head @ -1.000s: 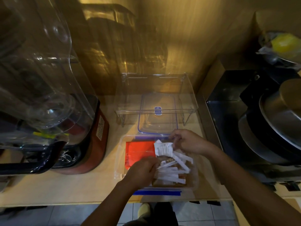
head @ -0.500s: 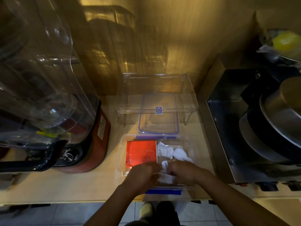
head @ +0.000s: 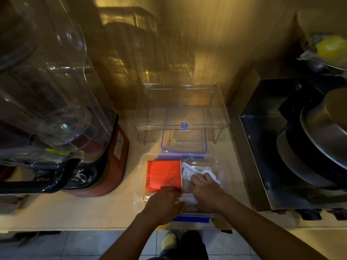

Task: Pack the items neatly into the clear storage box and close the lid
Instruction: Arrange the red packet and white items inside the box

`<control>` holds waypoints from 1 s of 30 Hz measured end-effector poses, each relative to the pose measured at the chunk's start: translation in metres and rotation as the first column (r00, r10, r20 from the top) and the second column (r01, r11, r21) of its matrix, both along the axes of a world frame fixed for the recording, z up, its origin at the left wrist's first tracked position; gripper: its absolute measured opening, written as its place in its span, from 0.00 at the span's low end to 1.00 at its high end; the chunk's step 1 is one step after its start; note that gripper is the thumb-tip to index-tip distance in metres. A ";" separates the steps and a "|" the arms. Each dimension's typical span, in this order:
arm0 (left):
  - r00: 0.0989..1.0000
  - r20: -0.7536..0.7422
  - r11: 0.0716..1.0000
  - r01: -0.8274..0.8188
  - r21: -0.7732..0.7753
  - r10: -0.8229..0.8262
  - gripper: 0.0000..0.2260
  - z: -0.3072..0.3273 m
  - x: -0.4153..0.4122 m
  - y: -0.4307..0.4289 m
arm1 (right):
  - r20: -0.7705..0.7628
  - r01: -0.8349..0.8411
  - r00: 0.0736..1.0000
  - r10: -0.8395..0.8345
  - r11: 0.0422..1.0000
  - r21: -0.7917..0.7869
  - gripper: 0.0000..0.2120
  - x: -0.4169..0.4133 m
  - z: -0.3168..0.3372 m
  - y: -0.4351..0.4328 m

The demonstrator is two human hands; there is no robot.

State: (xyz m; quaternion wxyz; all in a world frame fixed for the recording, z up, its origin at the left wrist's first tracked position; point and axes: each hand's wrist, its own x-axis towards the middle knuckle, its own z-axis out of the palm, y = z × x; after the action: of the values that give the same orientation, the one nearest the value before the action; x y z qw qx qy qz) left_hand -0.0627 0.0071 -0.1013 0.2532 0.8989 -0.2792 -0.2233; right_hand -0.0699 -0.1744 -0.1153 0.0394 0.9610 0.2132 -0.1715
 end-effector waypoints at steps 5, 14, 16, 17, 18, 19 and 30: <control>0.997 0.063 0.998 -0.050 -0.030 0.052 0.12 0.003 -0.006 0.004 | -0.037 0.021 0.999 -0.019 0.999 0.039 0.16 0.000 0.007 -0.001; 0.995 -0.102 1.000 0.003 -0.017 -0.004 0.20 0.011 0.009 -0.012 | -0.159 0.080 0.987 -0.028 0.940 0.330 0.06 0.011 0.046 -0.008; 0.995 -0.101 0.999 -0.025 0.025 0.028 0.16 0.012 0.012 -0.016 | -0.213 0.128 0.975 -0.056 0.931 0.341 0.08 0.012 0.049 -0.008; 0.996 -0.078 0.998 -0.040 0.041 0.044 0.14 0.012 0.012 -0.016 | -0.259 0.162 0.963 -0.074 0.927 0.339 0.11 0.012 0.050 -0.009; 0.997 -0.055 0.997 -0.059 0.046 0.062 0.12 0.011 0.012 -0.015 | -0.299 0.194 0.950 -0.093 0.924 0.329 0.14 0.011 0.050 -0.012; 0.996 -0.035 0.996 -0.082 0.036 0.084 0.11 0.011 0.012 -0.013 | -0.330 0.231 0.936 -0.121 0.920 0.317 0.16 0.011 0.049 -0.015; 0.960 -0.157 0.914 -0.270 -0.304 0.231 0.09 0.015 0.011 0.016 | -0.276 0.266 0.946 -0.171 0.896 0.356 0.15 0.004 0.037 -0.012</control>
State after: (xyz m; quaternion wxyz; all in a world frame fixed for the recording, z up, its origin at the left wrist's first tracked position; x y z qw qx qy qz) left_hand -0.0520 0.0228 -0.0858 0.4392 0.8590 -0.1789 -0.1930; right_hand -0.0659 -0.1861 -0.0781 -0.1972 0.9400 0.1359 -0.2428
